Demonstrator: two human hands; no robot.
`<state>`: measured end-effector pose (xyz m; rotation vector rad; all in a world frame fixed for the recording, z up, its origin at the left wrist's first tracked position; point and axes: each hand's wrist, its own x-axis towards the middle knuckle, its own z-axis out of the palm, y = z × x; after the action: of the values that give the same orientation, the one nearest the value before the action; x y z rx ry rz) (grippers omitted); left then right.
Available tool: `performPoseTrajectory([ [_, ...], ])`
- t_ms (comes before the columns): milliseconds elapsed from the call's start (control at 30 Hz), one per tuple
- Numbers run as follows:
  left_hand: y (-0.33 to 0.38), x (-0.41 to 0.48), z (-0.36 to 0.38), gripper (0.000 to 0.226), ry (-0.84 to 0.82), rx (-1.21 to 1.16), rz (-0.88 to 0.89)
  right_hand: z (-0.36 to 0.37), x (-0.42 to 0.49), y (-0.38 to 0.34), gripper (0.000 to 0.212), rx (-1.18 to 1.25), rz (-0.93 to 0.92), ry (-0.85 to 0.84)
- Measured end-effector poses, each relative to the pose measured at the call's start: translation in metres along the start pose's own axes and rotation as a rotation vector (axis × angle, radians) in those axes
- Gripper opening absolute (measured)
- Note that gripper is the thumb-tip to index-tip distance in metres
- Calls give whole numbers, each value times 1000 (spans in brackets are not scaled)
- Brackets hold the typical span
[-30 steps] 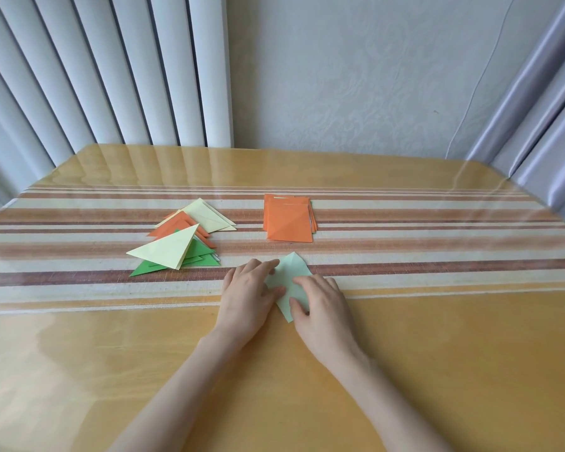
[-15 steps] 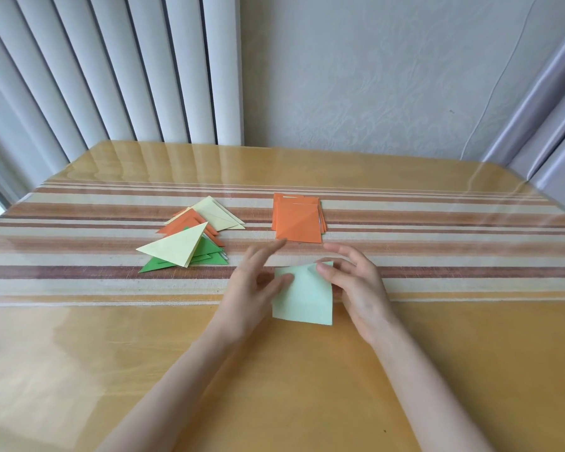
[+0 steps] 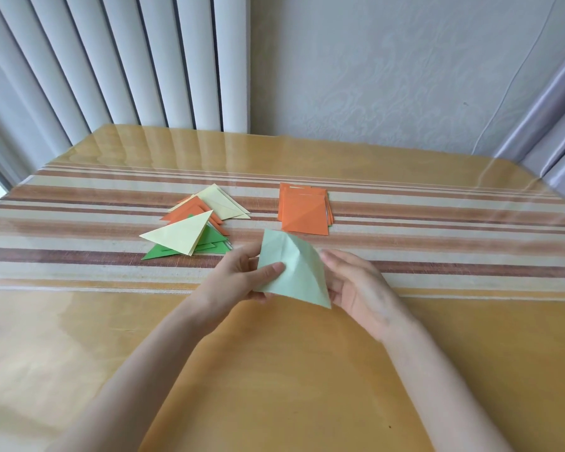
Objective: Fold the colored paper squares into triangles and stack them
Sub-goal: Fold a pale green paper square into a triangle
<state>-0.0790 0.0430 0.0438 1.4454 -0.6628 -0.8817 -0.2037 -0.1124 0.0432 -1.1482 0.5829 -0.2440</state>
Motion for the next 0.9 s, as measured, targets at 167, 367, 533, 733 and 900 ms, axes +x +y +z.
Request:
performPoseTrajectory([
  [167, -12, 7, -11, 23, 185, 277, 9, 7, 0, 8, 55, -351, -113, 82],
  [367, -20, 11, -24, 18, 179, 654, 148, -2, -11, 16, 42, -689, -235, -226],
  [533, -21, 19, -21, 16, 60, 720, 220, -6, -7, 21, 40, -912, -365, -337],
  [733, -31, 10, -20, 36, 259, 970, 364, -6, 8, 39, 24, -1412, -1020, -152],
  [900, -35, -47, -20, 58, 179, 981, 315, 4, -1, 46, 22, -1623, -1177, -95],
])
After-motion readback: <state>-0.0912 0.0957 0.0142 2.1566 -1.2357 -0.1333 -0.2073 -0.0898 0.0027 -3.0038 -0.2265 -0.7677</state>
